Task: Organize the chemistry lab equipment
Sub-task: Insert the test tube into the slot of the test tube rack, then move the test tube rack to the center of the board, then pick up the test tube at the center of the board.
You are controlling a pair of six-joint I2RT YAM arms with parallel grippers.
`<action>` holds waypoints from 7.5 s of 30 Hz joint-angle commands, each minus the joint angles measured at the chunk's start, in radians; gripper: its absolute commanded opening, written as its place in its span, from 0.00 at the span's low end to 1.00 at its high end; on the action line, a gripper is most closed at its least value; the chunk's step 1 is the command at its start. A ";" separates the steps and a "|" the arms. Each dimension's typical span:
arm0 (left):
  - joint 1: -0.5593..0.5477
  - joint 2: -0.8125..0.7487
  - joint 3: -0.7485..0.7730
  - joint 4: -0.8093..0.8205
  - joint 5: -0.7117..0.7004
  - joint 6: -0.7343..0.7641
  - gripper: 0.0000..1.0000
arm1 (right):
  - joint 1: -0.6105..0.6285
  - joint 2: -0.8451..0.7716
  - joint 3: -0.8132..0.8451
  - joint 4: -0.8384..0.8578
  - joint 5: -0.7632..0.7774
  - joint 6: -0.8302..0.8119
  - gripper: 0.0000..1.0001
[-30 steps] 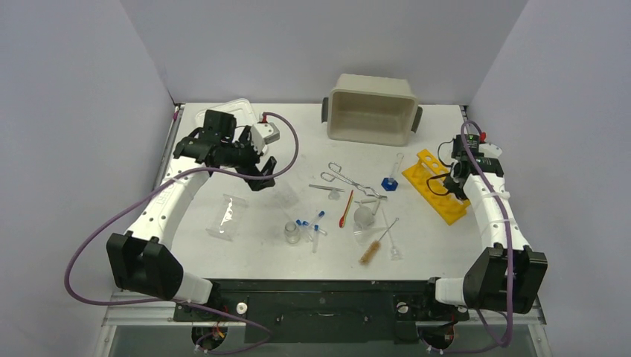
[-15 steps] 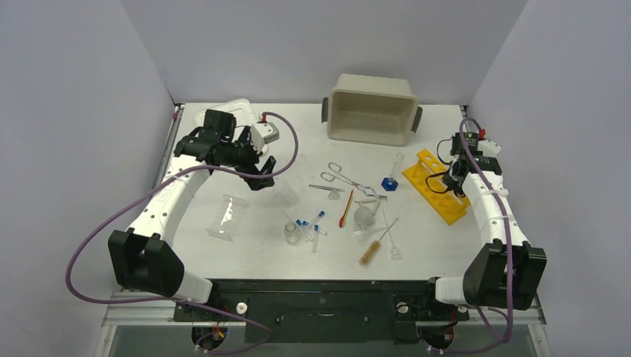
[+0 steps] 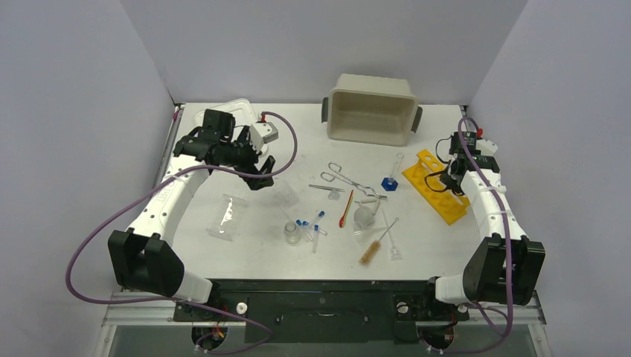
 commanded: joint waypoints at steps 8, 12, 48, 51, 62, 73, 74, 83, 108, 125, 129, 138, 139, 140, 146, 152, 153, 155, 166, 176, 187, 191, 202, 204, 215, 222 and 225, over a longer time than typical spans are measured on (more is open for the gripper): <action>0.012 -0.002 0.036 0.010 0.032 0.021 0.97 | -0.006 -0.041 0.000 -0.005 -0.011 0.009 0.00; 0.012 -0.003 0.037 0.010 0.036 0.019 0.97 | -0.006 -0.062 -0.002 -0.021 -0.023 0.005 0.00; 0.019 -0.006 0.030 0.016 0.037 0.018 0.97 | 0.003 -0.008 -0.032 -0.007 0.001 0.005 0.00; 0.021 -0.008 0.030 0.016 0.037 0.016 0.97 | 0.007 0.001 -0.037 -0.003 0.010 0.006 0.00; 0.023 -0.009 0.030 0.018 0.037 0.015 0.97 | 0.014 0.001 -0.034 0.000 0.009 0.009 0.22; 0.025 -0.006 0.036 0.020 0.036 0.003 0.97 | 0.038 -0.113 0.025 -0.034 0.034 0.016 0.49; 0.024 -0.005 0.036 0.021 0.036 0.003 0.97 | 0.044 -0.118 0.030 -0.040 0.036 0.017 0.49; 0.026 -0.003 0.033 0.030 0.027 -0.011 0.97 | 0.233 -0.091 -0.044 0.148 -0.048 0.055 0.30; 0.094 0.123 0.093 0.087 -0.215 -0.156 0.97 | 0.074 0.216 -0.101 0.369 0.076 0.104 0.37; 0.228 0.147 -0.110 -0.035 -0.327 -0.038 0.97 | 0.276 0.008 -0.062 0.277 0.115 0.095 0.56; 0.262 0.136 -0.162 -0.031 -0.326 -0.019 0.97 | 0.379 -0.079 -0.059 0.203 0.146 0.091 0.59; 0.307 0.182 -0.208 0.013 -0.286 -0.012 0.97 | 0.714 -0.162 -0.093 0.182 0.199 0.066 0.54; 0.308 0.183 -0.217 0.018 -0.281 -0.009 0.97 | 0.733 -0.156 -0.087 0.191 0.194 0.064 0.54; 0.308 0.189 -0.220 0.025 -0.266 -0.005 0.98 | 0.771 -0.143 -0.084 0.199 0.179 0.055 0.54; 0.306 0.239 -0.236 0.031 -0.218 0.034 0.90 | 0.863 -0.058 -0.046 0.262 0.089 0.023 0.53; 0.297 0.257 -0.274 0.025 -0.190 0.120 0.79 | 0.886 -0.010 -0.040 0.275 0.074 0.023 0.52; 0.294 0.259 -0.281 0.022 -0.186 0.138 0.78 | 0.887 -0.006 -0.042 0.275 0.071 0.023 0.52; 0.289 0.266 -0.287 0.017 -0.176 0.161 0.76 | 0.887 -0.002 -0.048 0.278 0.066 0.023 0.51; 0.149 0.273 -0.280 0.016 -0.112 0.187 0.73 | 0.887 -0.002 -0.076 0.267 0.073 0.038 0.49; 0.085 0.282 -0.223 0.016 -0.112 0.127 0.80 | 0.886 0.006 -0.080 0.254 0.072 0.045 0.54; 0.189 0.109 -0.023 -0.155 -0.037 0.101 0.97 | 0.889 0.235 0.083 0.306 -0.082 0.033 0.56; 0.190 0.043 -0.014 -0.158 -0.054 0.045 0.97 | 0.898 0.345 0.132 0.343 -0.153 0.049 0.56; 0.190 -0.004 -0.032 -0.175 -0.100 0.015 0.97 | 0.907 0.516 0.153 0.453 -0.350 0.082 0.56; 0.190 0.001 -0.031 -0.173 -0.099 0.007 0.97 | 0.908 0.526 0.166 0.425 -0.332 0.082 0.56; 0.188 0.014 -0.035 -0.156 -0.116 0.003 0.97 | 0.923 0.458 0.198 0.202 -0.071 0.124 0.59; 0.188 0.001 -0.048 -0.148 -0.146 0.027 0.97 | 0.936 0.468 0.251 0.121 -0.134 0.152 0.59; 0.188 -0.004 -0.053 -0.146 -0.163 0.042 0.97 | 0.917 0.501 0.253 0.134 -0.281 0.165 0.64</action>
